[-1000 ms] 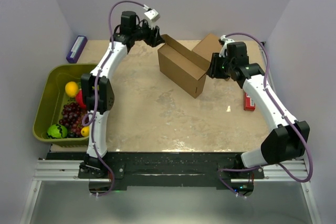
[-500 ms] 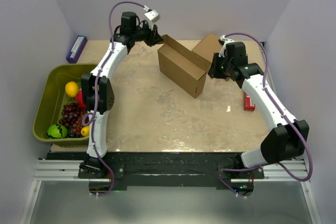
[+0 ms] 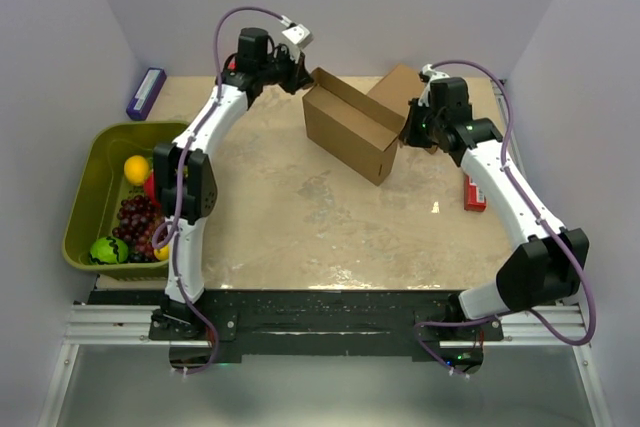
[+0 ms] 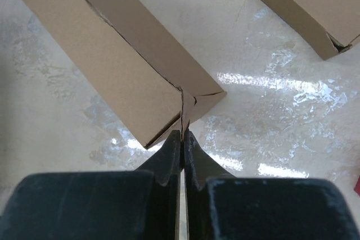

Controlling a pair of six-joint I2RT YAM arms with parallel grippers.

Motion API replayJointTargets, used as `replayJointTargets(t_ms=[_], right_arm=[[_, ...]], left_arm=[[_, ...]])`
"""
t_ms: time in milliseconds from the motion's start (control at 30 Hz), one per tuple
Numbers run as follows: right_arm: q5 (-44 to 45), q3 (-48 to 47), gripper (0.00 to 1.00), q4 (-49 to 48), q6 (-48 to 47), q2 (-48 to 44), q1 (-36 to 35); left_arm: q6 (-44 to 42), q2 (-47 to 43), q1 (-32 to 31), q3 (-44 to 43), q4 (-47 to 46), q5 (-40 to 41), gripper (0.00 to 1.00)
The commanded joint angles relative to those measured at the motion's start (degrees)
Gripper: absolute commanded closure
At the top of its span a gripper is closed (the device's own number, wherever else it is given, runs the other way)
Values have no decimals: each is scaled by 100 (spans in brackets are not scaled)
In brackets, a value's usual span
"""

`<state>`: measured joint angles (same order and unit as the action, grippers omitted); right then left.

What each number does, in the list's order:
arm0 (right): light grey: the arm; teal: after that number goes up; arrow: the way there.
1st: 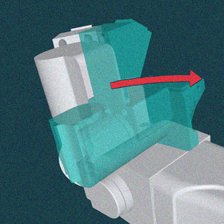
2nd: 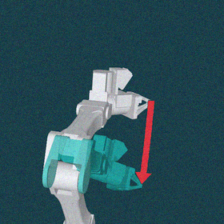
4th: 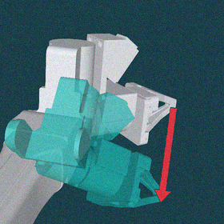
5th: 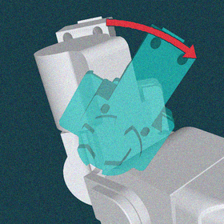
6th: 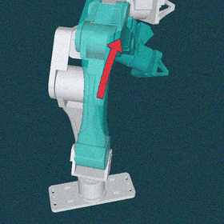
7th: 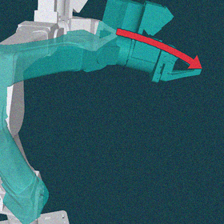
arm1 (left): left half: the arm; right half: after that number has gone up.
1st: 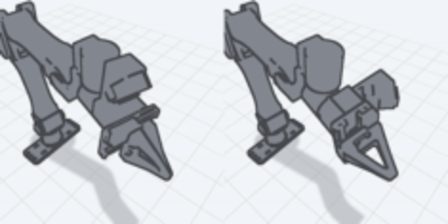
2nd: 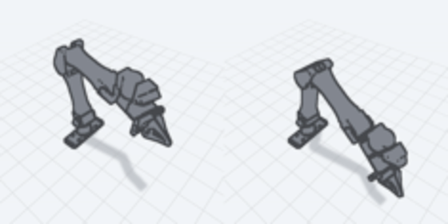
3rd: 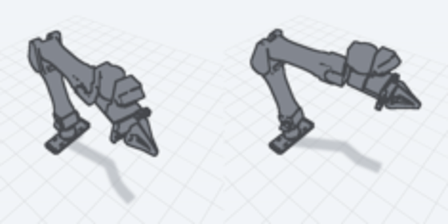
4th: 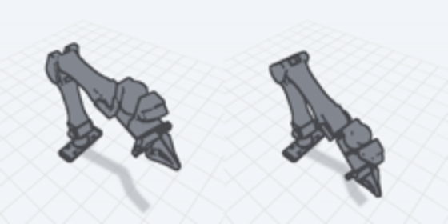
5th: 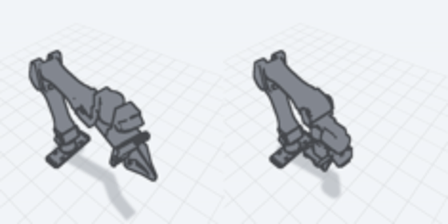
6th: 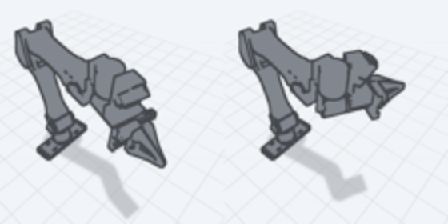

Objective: Fold the paper box

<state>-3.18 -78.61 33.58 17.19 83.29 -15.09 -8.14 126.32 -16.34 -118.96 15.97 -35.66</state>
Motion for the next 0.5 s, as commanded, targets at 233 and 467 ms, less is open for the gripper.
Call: replayJointTargets(t_ms=[233,467], right_arm=[[98,-296,100,-624,496,276,-29],[-16,-173,100,-897,601,399,-29]], left_arm=[[952,-1188,-265,1066,179,727,100],[1614,-1925,-265,2024,-49,674,100]])
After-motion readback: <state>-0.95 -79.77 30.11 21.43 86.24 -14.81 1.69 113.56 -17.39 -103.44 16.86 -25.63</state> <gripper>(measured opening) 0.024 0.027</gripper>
